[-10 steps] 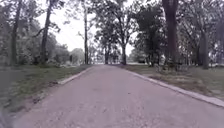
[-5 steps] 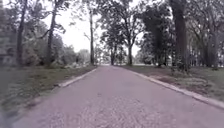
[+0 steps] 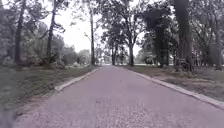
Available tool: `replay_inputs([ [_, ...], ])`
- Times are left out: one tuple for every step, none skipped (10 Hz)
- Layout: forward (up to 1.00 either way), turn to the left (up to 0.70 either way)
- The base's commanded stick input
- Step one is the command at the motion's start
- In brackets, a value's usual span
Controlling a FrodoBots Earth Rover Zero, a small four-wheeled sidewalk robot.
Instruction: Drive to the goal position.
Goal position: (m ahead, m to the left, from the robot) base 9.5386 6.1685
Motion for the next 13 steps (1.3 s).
replay_inputs([
  [0.7,0.0],
  [0.7,0.0],
  [0.7,0.01],
  [0.7,0.02],
  [0.7,0.04],
  [0.7,0.07],
  [0.7,0.12],
  [0.7,0.1],
  [0.7,0.04],
  [0.7,0.02],
  [0.7,0.01],
  [0.7,0.01],
  [0.7,0.01],
])
